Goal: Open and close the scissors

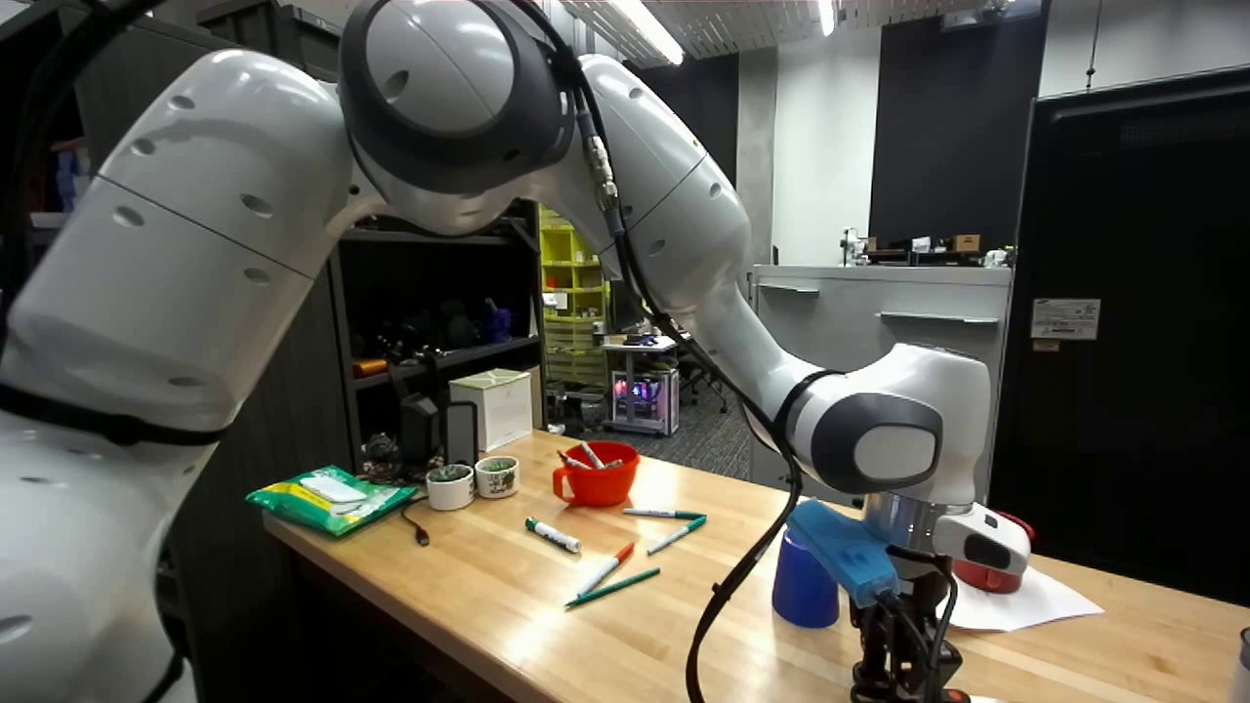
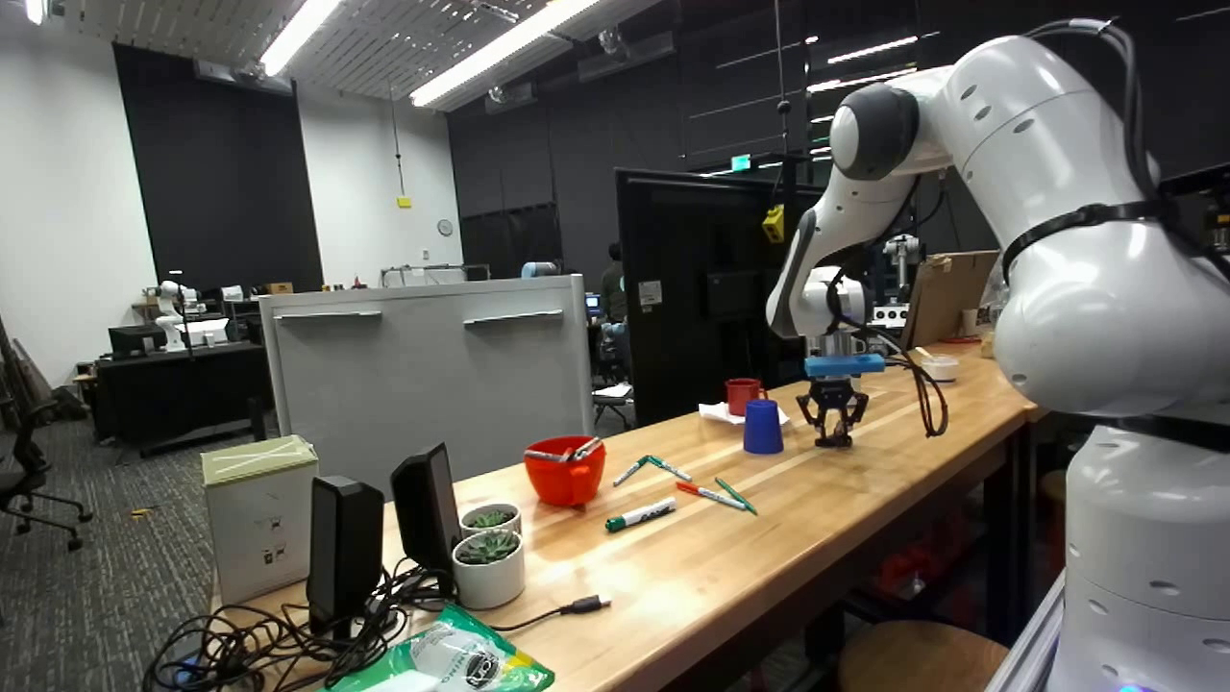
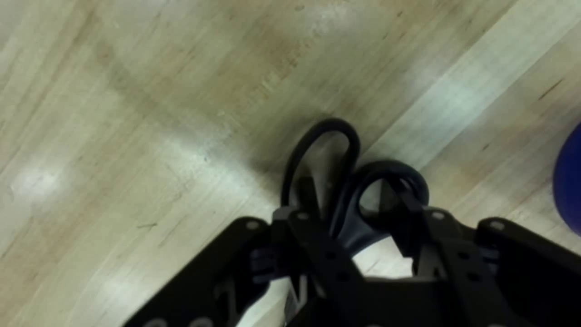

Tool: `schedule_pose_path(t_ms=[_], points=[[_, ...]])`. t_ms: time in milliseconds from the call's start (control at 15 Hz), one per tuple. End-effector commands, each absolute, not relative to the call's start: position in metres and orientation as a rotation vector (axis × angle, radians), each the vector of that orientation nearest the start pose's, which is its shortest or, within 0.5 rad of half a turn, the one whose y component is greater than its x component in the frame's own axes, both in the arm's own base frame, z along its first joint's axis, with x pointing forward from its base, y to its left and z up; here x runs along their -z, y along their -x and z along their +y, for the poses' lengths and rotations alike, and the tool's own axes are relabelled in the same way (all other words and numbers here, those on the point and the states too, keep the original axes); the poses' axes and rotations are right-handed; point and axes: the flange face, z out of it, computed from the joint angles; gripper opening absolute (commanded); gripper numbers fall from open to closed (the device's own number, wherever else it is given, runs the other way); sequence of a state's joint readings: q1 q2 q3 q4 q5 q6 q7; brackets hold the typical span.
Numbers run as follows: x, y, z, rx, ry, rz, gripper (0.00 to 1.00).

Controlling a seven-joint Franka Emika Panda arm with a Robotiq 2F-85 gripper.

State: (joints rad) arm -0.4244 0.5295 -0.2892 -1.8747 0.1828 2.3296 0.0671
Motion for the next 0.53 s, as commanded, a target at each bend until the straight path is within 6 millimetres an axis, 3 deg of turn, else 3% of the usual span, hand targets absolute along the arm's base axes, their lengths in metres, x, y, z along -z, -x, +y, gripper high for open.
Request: schedule_pose_path(t_ms=[0, 67, 200, 467], points=[[-0.2265, -0.4898, -0.404, -0.094, 2.822, 1.333, 0.43], [-0.2268, -0.4897, -0.4038, -0.094, 2.824, 1.333, 0.46], [-0.2267, -0.4897, -0.4035, -0.094, 2.831, 1.33, 0.71], [-0.2263, -0.4891, -0.4028, -0.097, 2.838, 1.326, 0.92]])
